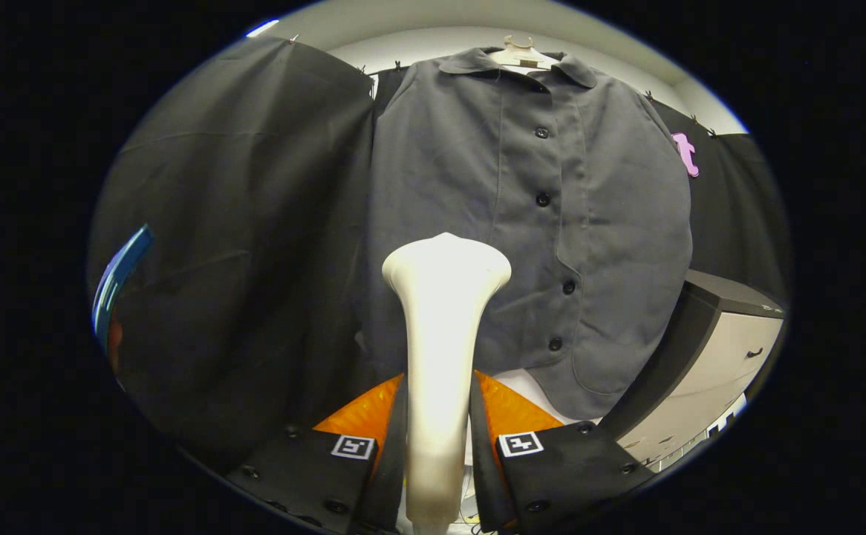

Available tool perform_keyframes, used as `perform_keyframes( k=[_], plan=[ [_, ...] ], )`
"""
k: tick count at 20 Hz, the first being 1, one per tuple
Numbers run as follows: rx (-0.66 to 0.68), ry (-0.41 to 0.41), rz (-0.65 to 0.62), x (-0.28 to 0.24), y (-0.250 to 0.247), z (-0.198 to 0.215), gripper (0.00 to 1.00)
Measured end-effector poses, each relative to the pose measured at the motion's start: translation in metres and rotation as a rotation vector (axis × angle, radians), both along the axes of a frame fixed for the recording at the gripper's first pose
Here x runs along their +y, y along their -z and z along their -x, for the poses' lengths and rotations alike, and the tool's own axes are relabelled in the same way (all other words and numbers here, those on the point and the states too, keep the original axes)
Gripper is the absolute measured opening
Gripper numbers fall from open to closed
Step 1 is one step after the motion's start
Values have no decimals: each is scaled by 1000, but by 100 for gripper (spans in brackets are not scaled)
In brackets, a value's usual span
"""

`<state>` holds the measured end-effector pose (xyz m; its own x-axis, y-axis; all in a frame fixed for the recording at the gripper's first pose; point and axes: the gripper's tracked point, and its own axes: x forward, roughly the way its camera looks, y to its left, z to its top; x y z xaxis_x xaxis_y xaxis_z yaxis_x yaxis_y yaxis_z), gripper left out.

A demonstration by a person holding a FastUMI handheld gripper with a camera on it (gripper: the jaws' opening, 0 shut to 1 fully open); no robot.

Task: Iron the clothes twice with a garment steamer, once on the left side and once on the right side.

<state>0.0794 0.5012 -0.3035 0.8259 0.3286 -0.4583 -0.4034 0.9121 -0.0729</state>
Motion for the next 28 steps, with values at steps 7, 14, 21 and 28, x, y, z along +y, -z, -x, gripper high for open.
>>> perform_keyframes(
  k=[7, 14, 21, 28],
  plan=[
    [-92, 29, -72, -13, -71, -7, 47],
    [-201, 75, -107, -39, -133, -19, 47],
    [-288, 153, -109, -72, -163, -31, 46],
    [-338, 222, -91, -108, -194, -37, 46]
  ],
)
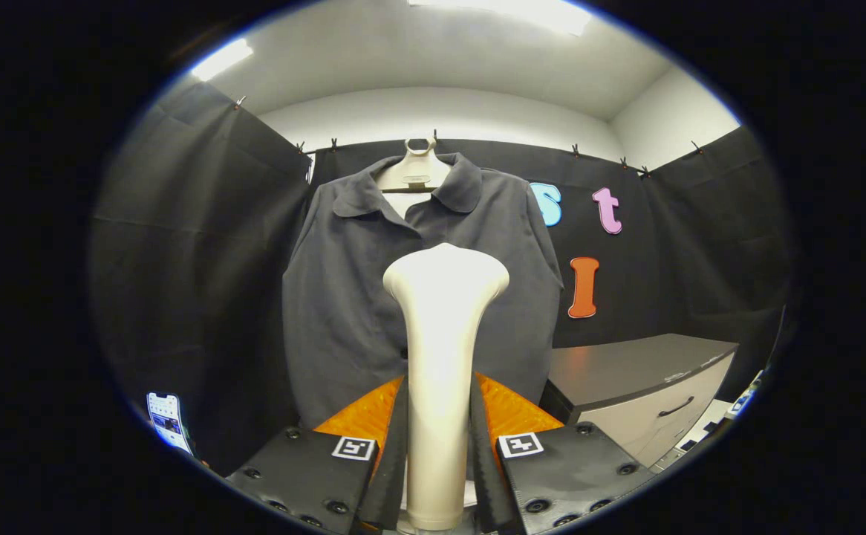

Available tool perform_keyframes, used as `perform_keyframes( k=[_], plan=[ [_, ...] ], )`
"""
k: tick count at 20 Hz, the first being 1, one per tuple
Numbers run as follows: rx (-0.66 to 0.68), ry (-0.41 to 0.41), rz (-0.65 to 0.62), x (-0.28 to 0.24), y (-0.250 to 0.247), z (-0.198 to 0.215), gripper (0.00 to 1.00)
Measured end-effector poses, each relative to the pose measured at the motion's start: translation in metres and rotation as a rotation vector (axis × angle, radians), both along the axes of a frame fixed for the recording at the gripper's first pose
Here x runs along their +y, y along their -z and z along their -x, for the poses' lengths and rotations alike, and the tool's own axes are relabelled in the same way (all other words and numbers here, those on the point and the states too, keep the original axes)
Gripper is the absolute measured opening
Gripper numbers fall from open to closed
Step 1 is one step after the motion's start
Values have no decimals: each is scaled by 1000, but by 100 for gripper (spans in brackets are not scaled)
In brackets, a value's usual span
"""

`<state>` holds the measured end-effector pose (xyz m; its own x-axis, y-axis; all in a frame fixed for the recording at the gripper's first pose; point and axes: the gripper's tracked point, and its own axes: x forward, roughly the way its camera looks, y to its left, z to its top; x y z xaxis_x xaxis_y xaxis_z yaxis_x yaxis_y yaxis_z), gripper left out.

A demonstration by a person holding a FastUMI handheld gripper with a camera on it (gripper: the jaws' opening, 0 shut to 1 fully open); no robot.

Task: Iron the clothes twice with a garment steamer, once on the left side and once on the right side.

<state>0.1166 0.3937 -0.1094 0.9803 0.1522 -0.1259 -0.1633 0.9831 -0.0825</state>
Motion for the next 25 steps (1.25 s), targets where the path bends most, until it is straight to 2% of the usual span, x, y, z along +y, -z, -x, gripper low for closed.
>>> perform_keyframes(
  k=[7, 25],
  plan=[
    [-4, 38, 3, -20, -3, -3, 46],
    [-12, 18, -12, -6, -7, -6, 46]
  ],
)
